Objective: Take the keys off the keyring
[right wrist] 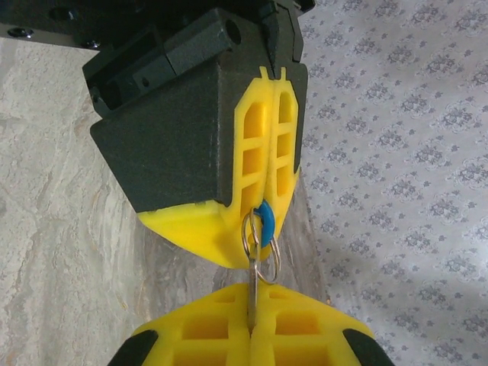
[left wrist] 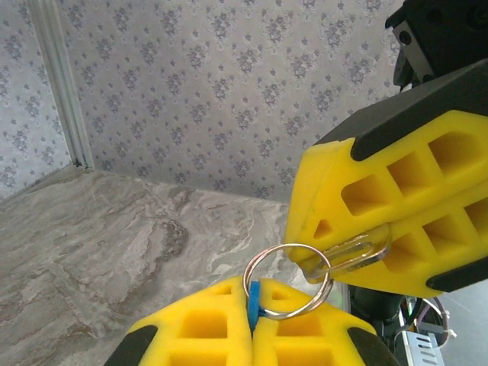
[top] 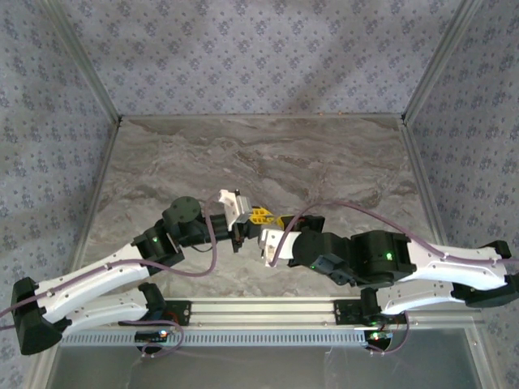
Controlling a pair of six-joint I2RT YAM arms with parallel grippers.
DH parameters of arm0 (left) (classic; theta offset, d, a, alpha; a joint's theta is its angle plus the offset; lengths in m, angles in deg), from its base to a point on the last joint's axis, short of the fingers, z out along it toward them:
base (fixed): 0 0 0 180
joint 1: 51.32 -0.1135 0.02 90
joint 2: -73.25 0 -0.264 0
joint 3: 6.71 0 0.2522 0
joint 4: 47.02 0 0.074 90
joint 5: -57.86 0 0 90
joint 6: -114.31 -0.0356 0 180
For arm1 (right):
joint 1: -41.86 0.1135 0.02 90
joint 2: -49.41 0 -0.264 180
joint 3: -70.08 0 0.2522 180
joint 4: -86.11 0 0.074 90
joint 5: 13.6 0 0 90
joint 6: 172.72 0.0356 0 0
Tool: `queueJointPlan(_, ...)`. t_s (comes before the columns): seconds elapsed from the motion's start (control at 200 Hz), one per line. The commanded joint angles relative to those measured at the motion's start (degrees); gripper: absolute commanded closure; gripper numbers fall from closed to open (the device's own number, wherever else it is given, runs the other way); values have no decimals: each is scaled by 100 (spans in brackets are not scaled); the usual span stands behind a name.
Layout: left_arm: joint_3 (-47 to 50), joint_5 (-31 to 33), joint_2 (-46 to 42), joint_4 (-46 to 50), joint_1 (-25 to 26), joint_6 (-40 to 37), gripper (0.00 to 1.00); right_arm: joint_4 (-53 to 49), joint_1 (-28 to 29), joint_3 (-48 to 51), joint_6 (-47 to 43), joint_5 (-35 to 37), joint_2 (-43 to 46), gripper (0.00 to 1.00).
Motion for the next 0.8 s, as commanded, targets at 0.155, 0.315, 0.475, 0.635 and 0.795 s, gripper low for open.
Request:
queueJointPlan(0.155, -300, 6, -19, -658, 19, 67, 100, 752, -94, 266, -364, -1537, -399, 100)
queueJointPlan(0.315, -297, -11, -18, -626, 19, 27, 100, 870, -244, 288, -380, -1641, -513, 100)
queueJointPlan(0.475, -301, -40, 18, -653, 19, 24, 100, 1134, -302, 335, -212, -1489, -736, 100)
queueJointPlan(0.635, -309, -75, 45, -631, 19, 26, 100, 1781, -385, 492, -151, -1310, -761, 100)
queueJointPlan(0.795, -301, -127, 66, -622, 19, -2, 100, 2132, -433, 548, -237, -1307, -799, 100)
